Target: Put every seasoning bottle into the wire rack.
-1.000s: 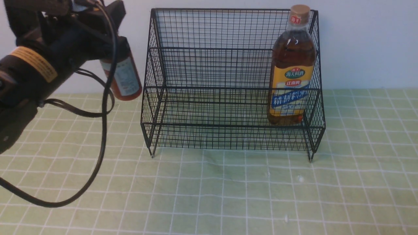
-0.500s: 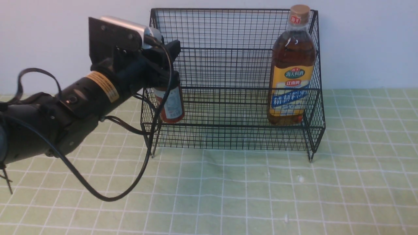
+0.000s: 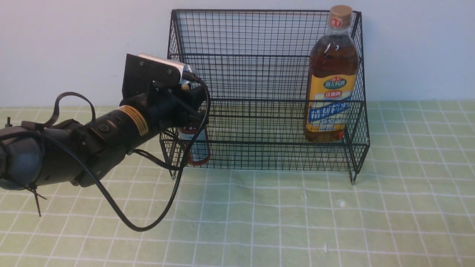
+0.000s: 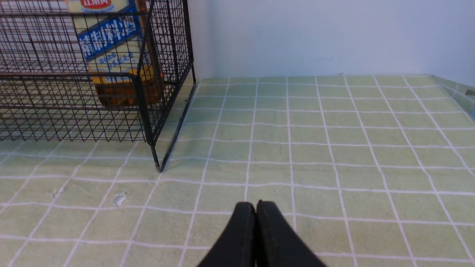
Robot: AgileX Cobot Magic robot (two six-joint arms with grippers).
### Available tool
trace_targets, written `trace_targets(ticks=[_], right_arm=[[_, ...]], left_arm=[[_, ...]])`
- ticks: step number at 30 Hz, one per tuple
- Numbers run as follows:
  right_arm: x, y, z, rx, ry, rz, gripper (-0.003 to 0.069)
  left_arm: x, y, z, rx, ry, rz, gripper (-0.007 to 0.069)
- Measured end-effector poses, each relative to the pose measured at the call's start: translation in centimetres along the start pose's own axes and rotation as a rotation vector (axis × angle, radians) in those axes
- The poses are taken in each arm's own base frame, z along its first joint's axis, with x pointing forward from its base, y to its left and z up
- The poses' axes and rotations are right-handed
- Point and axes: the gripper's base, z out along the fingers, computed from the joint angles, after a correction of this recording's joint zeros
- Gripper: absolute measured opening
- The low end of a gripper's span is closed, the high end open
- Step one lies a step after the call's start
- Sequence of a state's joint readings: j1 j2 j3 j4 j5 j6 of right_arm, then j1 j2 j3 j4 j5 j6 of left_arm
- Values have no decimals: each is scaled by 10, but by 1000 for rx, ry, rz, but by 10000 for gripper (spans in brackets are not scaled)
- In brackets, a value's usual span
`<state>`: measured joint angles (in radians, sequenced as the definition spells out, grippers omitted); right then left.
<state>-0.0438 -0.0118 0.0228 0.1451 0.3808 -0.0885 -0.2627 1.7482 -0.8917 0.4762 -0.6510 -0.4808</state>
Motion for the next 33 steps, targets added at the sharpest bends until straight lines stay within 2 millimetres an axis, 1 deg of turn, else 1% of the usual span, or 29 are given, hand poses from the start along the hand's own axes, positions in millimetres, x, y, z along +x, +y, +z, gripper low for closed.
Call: trace_targets(ticks=[2, 3, 7, 8, 11, 14, 15, 16, 18, 19, 21, 22, 23, 25, 26, 27, 28, 29, 30, 31, 32, 33], right_arm=[[0, 0, 0, 0, 0, 0, -15], [0, 0, 0, 0, 0, 0, -15], [0, 0, 0, 0, 0, 0, -15], [0, 0, 0, 0, 0, 0, -15], [0, 0, 0, 0, 0, 0, -15], [0, 0, 0, 0, 0, 0, -15], [0, 0, 0, 0, 0, 0, -15], [0, 0, 0, 0, 0, 0, -15], [0, 0, 0, 0, 0, 0, -15], [0, 0, 0, 0, 0, 0, -15], [0, 0, 0, 0, 0, 0, -15], [0, 0, 0, 0, 0, 0, -15], [0, 0, 0, 0, 0, 0, -15], [0, 0, 0, 0, 0, 0, -15], [0, 0, 0, 0, 0, 0, -15], [0, 0, 0, 0, 0, 0, -15], [0, 0, 0, 0, 0, 0, -15], [0, 0, 0, 0, 0, 0, -15], [0, 0, 0, 0, 0, 0, -15], [0, 0, 0, 0, 0, 0, -15], [0, 0, 0, 0, 0, 0, -15], [0, 0, 0, 0, 0, 0, -15]], left_arm=[[-2, 0, 0, 1, -7, 2, 296], [-2, 0, 0, 2, -8, 2, 300], [-8, -2, -2, 9, -17, 20, 374], [-8, -2, -3, 10, -17, 24, 375], [-22, -6, -12, 1, -16, 58, 384], [-34, -7, -22, -35, 0, 74, 383], [-42, -7, -31, -69, 21, 85, 376], [-44, -7, -33, -78, 29, 90, 371], [-54, -6, -49, -144, 93, 126, 320], [-54, -6, -50, -151, 100, 129, 313], [-61, -3, -70, -248, 200, 159, 201], [-62, -3, -74, -266, 220, 161, 181], [-62, 0, -85, -334, 299, 160, 116], [-63, 3, -106, -438, 405, 128, 31], [-64, 4, -116, -478, 446, 103, 14], [-64, 4, -118, -486, 454, 97, 12], [-66, 2, -136, -543, 517, 41, 0], [-67, 0, -146, -564, 547, 7, -1], [-68, -2, -154, -572, 568, -18, 0], [-69, -3, -157, -573, 568, -21, 0], [-70, -9, -171, -570, 606, -69, 1], [-72, -14, -180, -554, 619, -95, 1]])
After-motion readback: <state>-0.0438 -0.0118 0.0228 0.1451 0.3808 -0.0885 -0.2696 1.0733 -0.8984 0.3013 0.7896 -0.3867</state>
